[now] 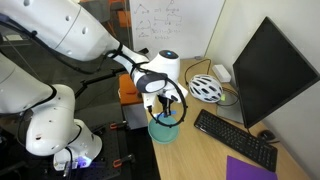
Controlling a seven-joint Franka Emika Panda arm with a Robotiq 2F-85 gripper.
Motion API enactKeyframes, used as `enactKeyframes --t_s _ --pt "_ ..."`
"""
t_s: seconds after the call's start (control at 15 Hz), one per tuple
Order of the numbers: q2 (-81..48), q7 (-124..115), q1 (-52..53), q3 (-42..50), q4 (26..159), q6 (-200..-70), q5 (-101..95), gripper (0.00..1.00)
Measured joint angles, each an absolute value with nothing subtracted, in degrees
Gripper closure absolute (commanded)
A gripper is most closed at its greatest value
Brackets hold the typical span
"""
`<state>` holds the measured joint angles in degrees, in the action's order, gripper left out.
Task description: Remove the marker from the bowl and put it on the table
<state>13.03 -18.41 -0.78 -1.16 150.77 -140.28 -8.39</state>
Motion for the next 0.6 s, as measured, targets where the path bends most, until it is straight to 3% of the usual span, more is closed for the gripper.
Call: enactKeyframes --t_s 0.6 --pt "-3.0 -39.9 8.0 -15.1 139.1 -140.8 -11.7 0.95"
